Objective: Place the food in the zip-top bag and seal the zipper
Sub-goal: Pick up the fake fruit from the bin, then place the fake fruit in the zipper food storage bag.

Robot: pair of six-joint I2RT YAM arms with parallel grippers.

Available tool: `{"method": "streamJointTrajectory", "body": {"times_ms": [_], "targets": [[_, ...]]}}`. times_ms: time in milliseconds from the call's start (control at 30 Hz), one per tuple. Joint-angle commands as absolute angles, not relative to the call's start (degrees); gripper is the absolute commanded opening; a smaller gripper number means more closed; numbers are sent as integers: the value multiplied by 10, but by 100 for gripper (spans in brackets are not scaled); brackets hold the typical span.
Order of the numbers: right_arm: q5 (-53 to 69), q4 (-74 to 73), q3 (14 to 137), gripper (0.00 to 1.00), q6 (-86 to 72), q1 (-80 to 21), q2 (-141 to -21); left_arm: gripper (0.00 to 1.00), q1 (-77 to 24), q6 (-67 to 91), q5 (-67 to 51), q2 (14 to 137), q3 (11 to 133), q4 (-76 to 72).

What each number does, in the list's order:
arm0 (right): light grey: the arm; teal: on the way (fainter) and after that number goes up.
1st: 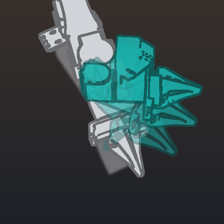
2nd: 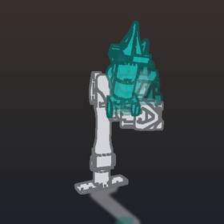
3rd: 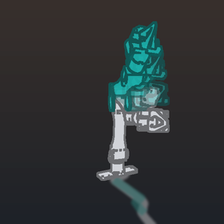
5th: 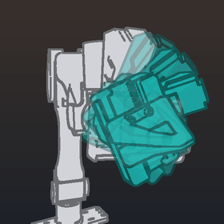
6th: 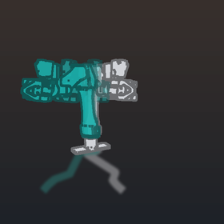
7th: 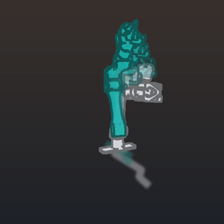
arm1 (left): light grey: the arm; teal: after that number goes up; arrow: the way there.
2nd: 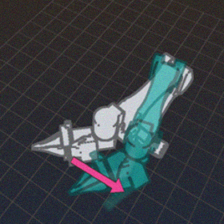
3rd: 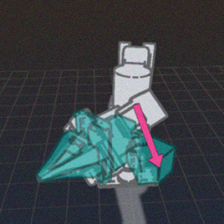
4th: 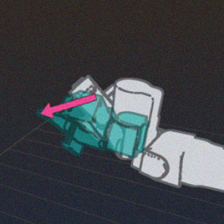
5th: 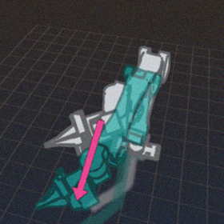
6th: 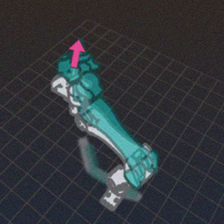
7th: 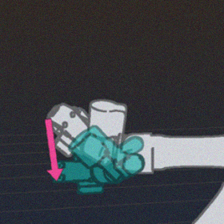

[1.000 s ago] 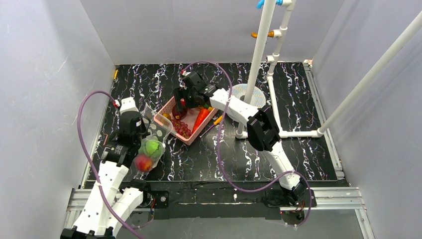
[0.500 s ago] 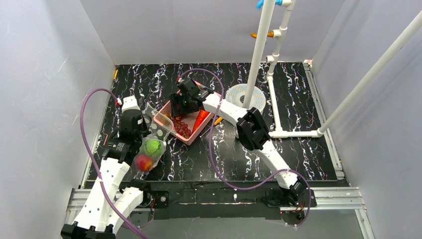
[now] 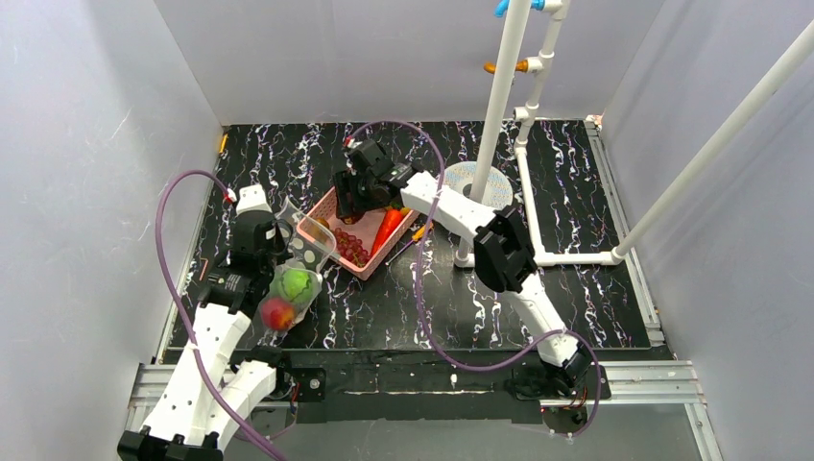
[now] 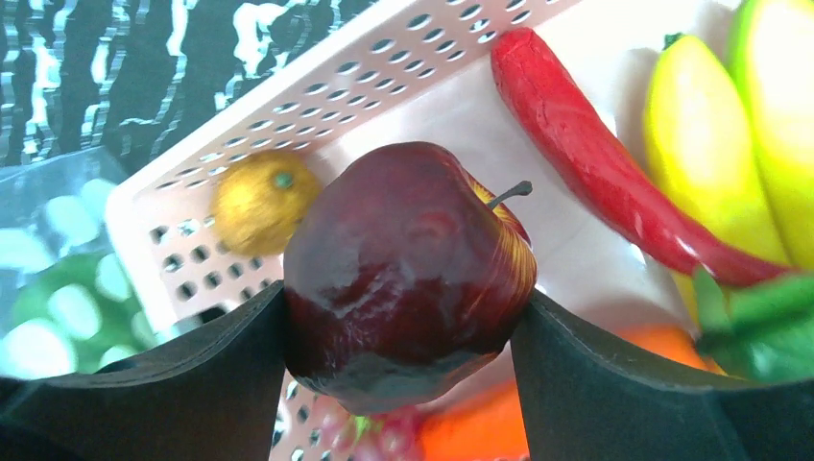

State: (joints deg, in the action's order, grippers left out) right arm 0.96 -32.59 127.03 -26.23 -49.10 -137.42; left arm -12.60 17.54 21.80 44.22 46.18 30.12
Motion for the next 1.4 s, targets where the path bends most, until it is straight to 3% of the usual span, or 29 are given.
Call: {"method": "streamJointTrajectory", "body": {"times_ms": [0,167,467,800,967,1200,1367], "targets": [[3,-326,1252,17,-243,-503,-1258,0,-127,172,219,425,457,304],[-26,-341,1235,12,-225,-527,-1200,0,-127,171,212,410,452,304],[-47,-332,1209,11,-210,-580,-1115,0,-127,169,172,397,449,299],[25,-332,1250,19,-244,-637,-1163,0,-127,166,156,369,442,293],[27,-330,1240,33,-248,-642,-1174,0,-127,165,155,356,441,293],[15,-337,1234,77,-238,-643,-1170,0,-127,165,154,349,441,290],[8,-334,1232,96,-235,-643,-1168,0,-127,164,154,345,440,290]]}}
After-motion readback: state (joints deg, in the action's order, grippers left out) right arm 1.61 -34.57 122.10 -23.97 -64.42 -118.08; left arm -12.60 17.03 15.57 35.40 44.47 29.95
